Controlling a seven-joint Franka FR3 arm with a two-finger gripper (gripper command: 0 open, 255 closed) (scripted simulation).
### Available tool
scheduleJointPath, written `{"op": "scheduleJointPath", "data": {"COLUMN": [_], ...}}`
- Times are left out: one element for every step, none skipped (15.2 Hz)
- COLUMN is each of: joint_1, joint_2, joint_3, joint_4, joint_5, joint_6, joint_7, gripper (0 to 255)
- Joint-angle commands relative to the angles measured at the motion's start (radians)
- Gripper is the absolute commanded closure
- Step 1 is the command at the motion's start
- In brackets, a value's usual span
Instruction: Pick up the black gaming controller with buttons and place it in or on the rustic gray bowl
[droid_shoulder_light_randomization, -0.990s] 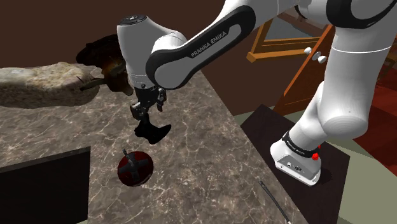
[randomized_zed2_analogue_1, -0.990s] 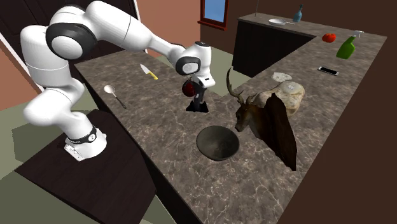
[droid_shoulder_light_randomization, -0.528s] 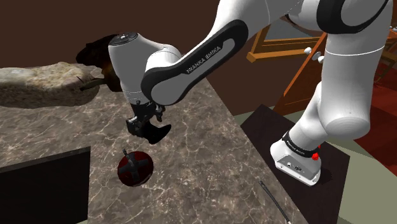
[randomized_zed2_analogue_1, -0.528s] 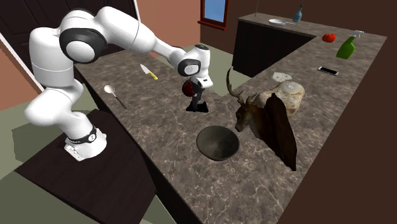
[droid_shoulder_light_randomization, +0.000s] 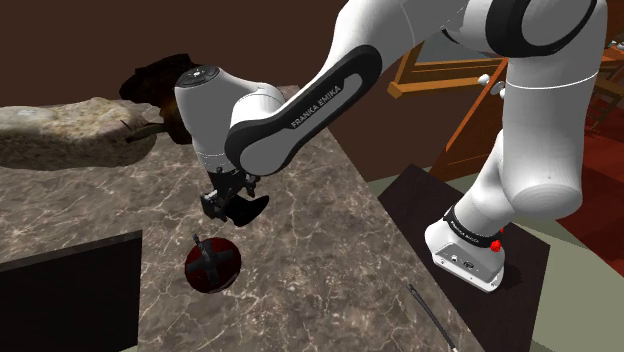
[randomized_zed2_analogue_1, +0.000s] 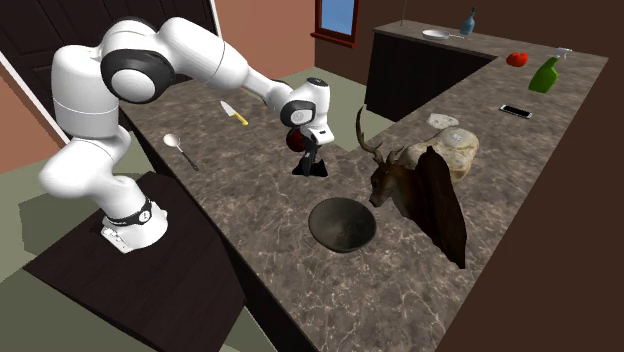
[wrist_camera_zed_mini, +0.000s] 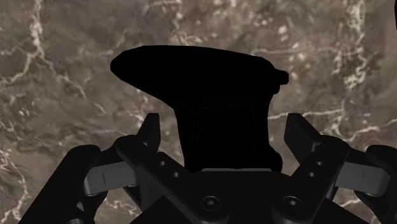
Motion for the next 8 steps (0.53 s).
{"op": "scheduleJointPath", "data": {"joint_1": [0.000, 0.000, 0.000, 0.000, 0.000, 0.000, 0.000, 0.000], "joint_2": [0.000, 0.000, 0.000, 0.000, 0.000, 0.000, 0.000, 0.000], "joint_3": [0.000, 0.000, 0.000, 0.000, 0.000, 0.000, 0.000, 0.000], "joint_4": [0.000, 0.000, 0.000, 0.000, 0.000, 0.000, 0.000, 0.000], "joint_5": [0.000, 0.000, 0.000, 0.000, 0.000, 0.000, 0.000, 0.000], "joint_6": [0.001, 0.001, 0.000, 0.000, 0.000, 0.000, 0.000, 0.000], "joint_7": [0.000, 0.000, 0.000, 0.000, 0.000, 0.000, 0.000, 0.000], "gripper": [0, 0, 0, 255, 255, 255, 255, 255]}}
